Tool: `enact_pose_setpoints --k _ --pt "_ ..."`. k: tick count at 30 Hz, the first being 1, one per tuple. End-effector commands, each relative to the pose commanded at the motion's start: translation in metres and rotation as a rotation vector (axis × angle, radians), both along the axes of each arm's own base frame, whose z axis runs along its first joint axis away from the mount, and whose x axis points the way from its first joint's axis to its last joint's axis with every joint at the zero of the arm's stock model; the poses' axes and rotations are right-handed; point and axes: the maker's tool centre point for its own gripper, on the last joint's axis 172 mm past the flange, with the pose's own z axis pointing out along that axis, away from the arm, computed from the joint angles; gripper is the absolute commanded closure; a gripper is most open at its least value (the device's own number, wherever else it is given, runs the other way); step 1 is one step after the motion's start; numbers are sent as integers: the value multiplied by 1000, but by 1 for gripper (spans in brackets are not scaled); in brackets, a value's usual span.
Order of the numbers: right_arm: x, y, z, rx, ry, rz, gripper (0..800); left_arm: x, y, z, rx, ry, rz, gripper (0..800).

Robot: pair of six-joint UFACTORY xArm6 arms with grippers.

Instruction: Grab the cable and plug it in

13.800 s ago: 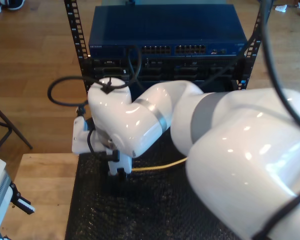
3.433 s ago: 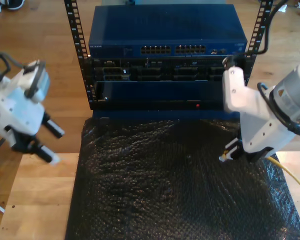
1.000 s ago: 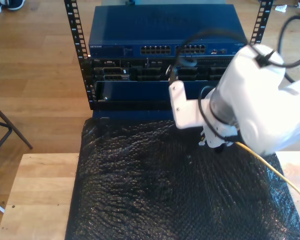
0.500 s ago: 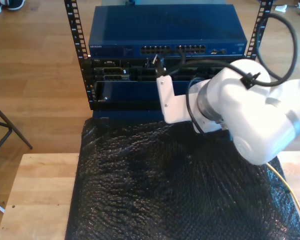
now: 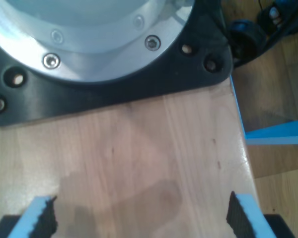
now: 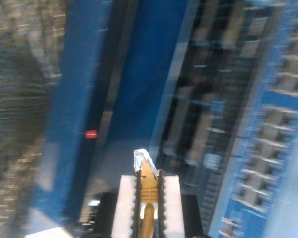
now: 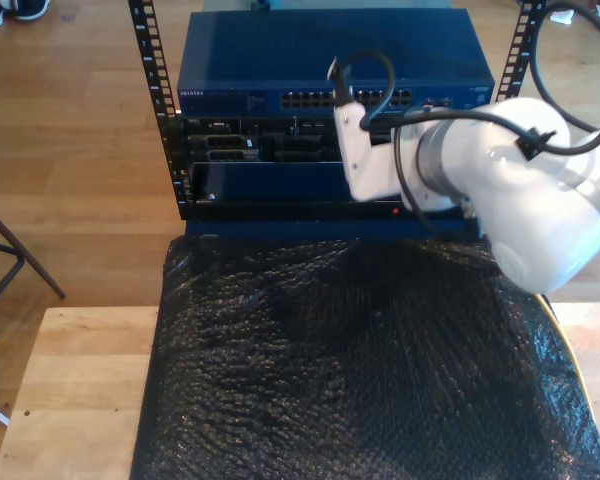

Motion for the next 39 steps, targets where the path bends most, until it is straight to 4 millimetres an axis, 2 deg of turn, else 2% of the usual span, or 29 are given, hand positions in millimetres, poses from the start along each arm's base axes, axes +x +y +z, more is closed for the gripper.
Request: enact_pose_setpoints --k 4,7,11,25,27,34,36,39 --pt "2 7 5 25 -30 18 800 0 0 0 0 0 0 0" --pt "10 0 19 53 -75 12 800 0 0 0 0 0 0 0" --pt "13 6 34 83 -126 33 800 0 0 0 -2 0 0 0" --pt "-6 23 56 86 -221 125 800 0 0 0 0 0 0 0" --pt "-12 28 51 66 -236 167 800 0 0 0 0 0 0 0" --pt "-22 23 32 74 -222 174 800 0 0 0 0 0 0 0" --pt "-30 30 34 111 -259 204 800 0 0 0 0 0 0 0" --pt "-39 26 43 152 -342 236 800 0 0 0 0 0 0 0"
